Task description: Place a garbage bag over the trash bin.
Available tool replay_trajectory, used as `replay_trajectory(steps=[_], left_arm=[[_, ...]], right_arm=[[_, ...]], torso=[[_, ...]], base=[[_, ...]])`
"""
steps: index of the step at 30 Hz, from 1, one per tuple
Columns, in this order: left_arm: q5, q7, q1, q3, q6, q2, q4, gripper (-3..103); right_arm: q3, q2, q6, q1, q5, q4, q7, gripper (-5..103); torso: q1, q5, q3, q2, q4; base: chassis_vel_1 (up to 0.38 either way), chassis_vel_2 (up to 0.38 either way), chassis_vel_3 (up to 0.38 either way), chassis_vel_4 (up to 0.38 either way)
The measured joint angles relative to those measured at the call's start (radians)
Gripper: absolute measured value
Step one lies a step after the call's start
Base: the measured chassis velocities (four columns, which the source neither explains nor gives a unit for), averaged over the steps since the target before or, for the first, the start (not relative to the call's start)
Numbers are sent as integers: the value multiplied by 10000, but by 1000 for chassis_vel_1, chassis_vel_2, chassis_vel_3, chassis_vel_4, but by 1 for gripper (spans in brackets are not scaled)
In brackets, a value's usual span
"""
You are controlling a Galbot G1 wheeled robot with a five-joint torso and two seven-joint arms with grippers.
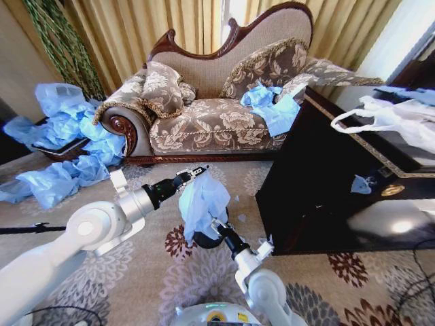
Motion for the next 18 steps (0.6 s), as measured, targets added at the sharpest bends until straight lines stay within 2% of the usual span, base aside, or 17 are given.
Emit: replay_trajectory(steps=[6,7,9,10,13,14,16,17,18], left_arm=[[-193,26,-55,-175,-57,124,-28,0],[-216,26,-77,-186,-71,137,-28,0],[-237,26,-99,-198,-81,153,-28,0],[-252,29,-112,-206,-85,182,-24,0],[-273,47,-135,-226,-95,230,-2,0],[-281,57,-154,-243,-104,238,12,0],[-292,71,-165,-257,-113,243,20,0],[-294,83,-170,-264,-119,243,23,0],[-294,91,-170,-268,-123,243,25,0]], right_arm=[[93,16,4,353,80,-235,65,97],[95,14,5,382,80,-256,66,90],[94,14,7,404,76,-277,63,90],[96,24,18,417,46,-297,54,82],[128,36,36,421,7,-300,46,82],[158,35,53,417,-33,-300,43,74],[204,26,78,410,-102,-301,35,74],[244,19,102,401,-158,-301,32,66],[291,17,139,395,-212,-301,30,66]], torso=[[0,0,0,0,0],[0,0,0,0,0],[0,-1,0,0,0],[0,-1,0,0,0],[0,0,0,0,0],[0,-1,0,0,0],[0,-1,0,0,0],[0,-1,0,0,0],[0,-1,0,0,0]], base=[[0,0,0,0],[0,0,0,0],[0,0,0,0],[0,0,0,0],[0,0,0,0],[0,0,0,0],[0,0,0,0],[0,0,0,0],[0,0,0,0]])
